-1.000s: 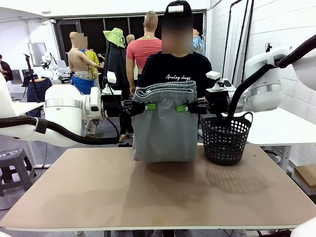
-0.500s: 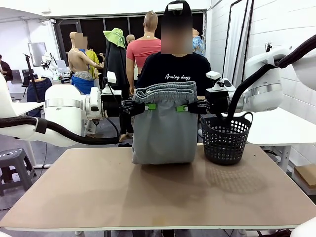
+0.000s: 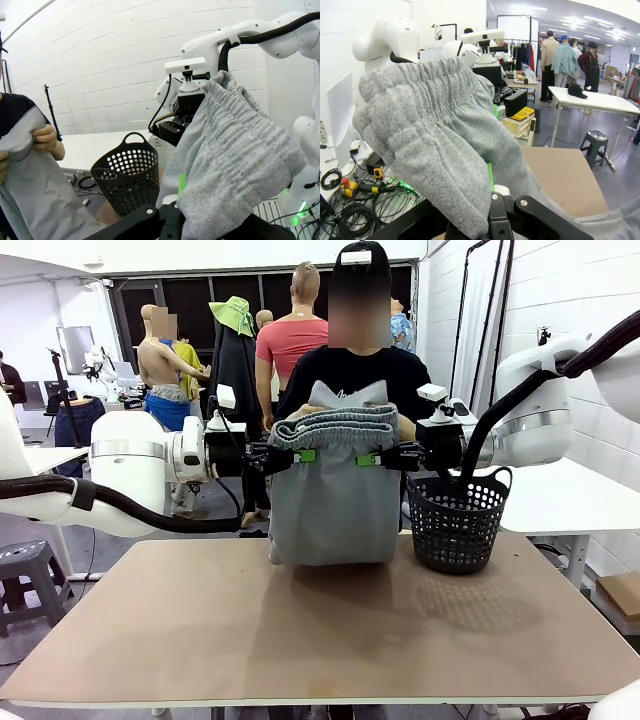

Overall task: Fold the training pants.
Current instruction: Release the ends of the Training pants and then grab the overlapped ends.

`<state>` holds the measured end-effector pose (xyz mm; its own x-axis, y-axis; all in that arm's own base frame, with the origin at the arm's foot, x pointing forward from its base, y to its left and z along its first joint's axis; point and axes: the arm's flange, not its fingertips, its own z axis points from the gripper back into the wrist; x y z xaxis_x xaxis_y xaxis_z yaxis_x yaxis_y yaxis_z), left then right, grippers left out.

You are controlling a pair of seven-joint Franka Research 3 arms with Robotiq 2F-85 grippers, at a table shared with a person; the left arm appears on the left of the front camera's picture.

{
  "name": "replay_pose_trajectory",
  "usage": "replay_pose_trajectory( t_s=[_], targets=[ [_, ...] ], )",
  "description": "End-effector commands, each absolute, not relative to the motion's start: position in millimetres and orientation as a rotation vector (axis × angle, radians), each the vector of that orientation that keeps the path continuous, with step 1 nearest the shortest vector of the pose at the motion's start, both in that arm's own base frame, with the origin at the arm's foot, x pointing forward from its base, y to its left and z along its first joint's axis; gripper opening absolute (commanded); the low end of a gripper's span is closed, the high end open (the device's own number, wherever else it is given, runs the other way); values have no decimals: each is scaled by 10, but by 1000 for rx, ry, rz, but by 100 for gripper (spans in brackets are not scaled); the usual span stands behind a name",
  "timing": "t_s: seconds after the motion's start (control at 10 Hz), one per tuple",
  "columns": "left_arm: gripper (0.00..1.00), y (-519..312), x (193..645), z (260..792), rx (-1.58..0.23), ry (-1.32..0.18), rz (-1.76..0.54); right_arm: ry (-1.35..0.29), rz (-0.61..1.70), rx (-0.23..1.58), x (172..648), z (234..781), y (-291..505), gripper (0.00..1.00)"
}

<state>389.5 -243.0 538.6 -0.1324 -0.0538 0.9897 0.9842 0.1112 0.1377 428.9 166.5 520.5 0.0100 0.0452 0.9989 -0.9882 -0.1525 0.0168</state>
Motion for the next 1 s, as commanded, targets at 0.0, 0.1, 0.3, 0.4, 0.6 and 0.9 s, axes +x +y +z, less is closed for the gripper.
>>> replay_pose_trajectory(
  t_s=[0.0,0.1,0.3,0.4,0.6,0.9],
  targets=[
    [0,-2431,3869,5420,-1039,-1334,-1227,-1112,1315,1306,4271,5233,1676,0],
    [0,-2431,3869,5420,-1039,-1334,-1227,-1112,1315,1306,4271,5233,1676,0],
    [0,-2431,3869,5420,-1039,-1334,-1227,-1112,1315,1306,4271,5233,1676,0],
    [0,-2431,3869,5420,-1039,-1334,-1227,-1112,1315,1306,4271,5233,1676,0],
    [0,-2431,3869,5420,-1039,-1334,-1227,-1112,1315,1306,4271,5233,1676,0],
    [0,-2431,3869,5420,-1039,-1334,-1227,-1112,1315,1306,4271,5233,1676,0]
  ],
)
